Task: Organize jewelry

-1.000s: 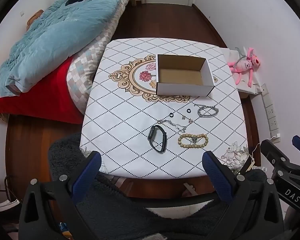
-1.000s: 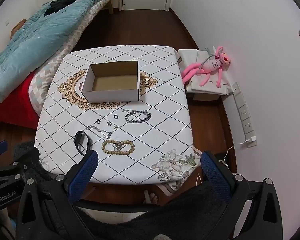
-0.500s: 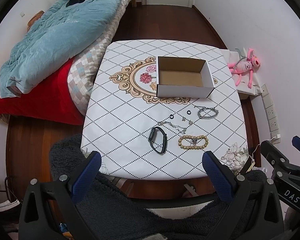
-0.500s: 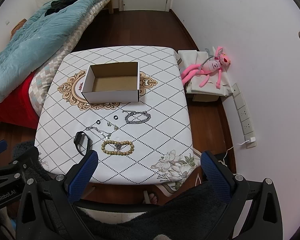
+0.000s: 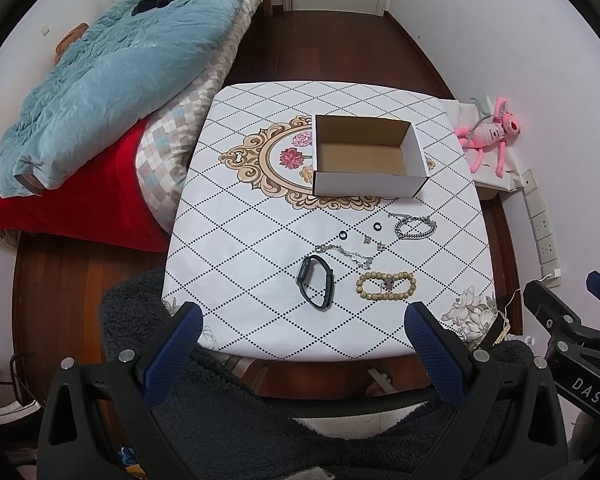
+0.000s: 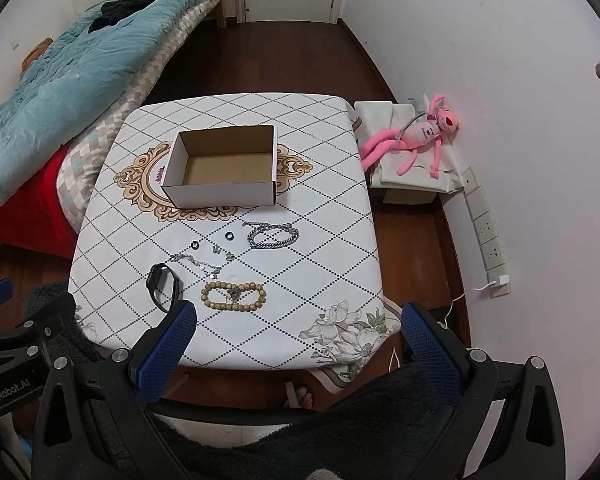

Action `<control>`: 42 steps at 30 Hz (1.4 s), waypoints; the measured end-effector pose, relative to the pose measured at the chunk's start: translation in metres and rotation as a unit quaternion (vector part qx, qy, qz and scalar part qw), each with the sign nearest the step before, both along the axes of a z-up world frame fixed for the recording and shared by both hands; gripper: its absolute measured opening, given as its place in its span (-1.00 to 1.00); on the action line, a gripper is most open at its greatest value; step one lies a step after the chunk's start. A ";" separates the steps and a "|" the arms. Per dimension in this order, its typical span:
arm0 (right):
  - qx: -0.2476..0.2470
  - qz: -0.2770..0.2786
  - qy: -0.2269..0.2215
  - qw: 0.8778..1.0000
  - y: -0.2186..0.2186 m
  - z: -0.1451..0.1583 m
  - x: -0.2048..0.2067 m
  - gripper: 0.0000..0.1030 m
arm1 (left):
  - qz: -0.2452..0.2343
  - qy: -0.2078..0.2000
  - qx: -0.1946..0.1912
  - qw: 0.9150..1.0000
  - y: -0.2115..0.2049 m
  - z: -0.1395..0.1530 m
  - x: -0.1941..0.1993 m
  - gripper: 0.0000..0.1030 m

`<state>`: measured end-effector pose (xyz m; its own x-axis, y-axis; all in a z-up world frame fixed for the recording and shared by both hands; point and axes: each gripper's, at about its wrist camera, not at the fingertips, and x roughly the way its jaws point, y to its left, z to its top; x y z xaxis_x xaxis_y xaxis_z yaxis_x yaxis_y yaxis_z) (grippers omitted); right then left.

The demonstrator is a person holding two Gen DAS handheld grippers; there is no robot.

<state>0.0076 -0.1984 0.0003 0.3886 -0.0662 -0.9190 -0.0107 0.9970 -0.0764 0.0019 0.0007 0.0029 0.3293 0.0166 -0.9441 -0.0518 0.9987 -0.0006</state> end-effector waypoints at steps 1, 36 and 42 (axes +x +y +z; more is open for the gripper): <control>-0.001 0.000 0.000 1.000 0.000 0.001 0.000 1.00 | 0.000 0.000 -0.001 1.000 0.001 0.000 0.000 1.00; -0.001 0.000 -0.001 1.000 -0.001 0.000 0.001 1.00 | -0.003 0.000 -0.004 1.000 -0.005 0.005 0.006 1.00; -0.001 -0.001 -0.001 1.000 -0.001 0.001 0.001 1.00 | -0.003 -0.002 -0.004 1.000 -0.006 0.006 0.006 1.00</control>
